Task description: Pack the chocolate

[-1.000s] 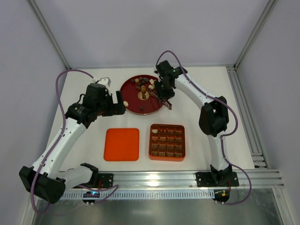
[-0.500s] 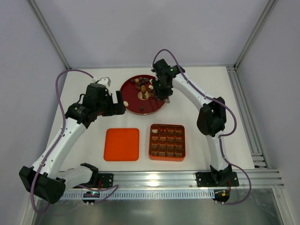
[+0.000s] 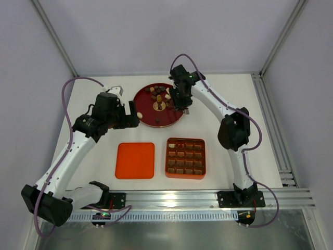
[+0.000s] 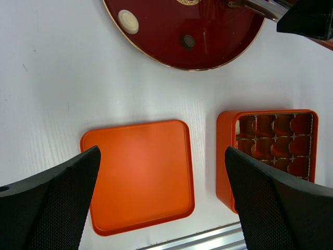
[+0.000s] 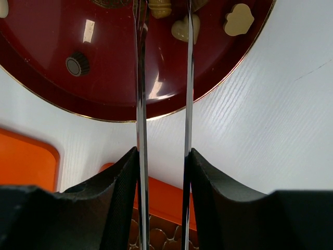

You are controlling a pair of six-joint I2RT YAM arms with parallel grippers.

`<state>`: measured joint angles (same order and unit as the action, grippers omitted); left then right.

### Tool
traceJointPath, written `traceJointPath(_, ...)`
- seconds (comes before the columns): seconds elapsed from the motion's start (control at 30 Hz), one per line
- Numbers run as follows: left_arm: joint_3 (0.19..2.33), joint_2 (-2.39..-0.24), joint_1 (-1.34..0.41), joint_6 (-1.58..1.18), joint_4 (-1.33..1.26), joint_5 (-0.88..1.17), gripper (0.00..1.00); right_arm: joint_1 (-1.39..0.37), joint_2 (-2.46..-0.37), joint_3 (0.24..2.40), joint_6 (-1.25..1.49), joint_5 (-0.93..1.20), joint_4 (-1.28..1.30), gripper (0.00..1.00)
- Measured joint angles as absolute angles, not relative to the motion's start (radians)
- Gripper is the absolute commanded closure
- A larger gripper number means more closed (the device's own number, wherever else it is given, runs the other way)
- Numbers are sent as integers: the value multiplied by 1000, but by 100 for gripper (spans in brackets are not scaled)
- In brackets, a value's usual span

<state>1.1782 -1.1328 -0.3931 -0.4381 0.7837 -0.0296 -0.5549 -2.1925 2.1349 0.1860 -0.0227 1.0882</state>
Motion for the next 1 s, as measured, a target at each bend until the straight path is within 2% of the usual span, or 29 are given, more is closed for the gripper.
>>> traceJointPath(0.27,1178,-1133,-393,-438,784,-30,0,-555,-2217,2136,186,-19,1089,59)
traceJointPath(0.5,1178,-1133,-393,-437,784,-30,0,-555,-2222,2136,187,-19,1093,59)
traceJointPath(0.6,1178,-1133,-393,-438,784,-30,0,-555,-2222,2136,190,-19,1094,55)
traceJointPath(1.0,1178,-1133,-393,-438,784,-30,0,-555,-2222,2140,190,-16,1102,56)
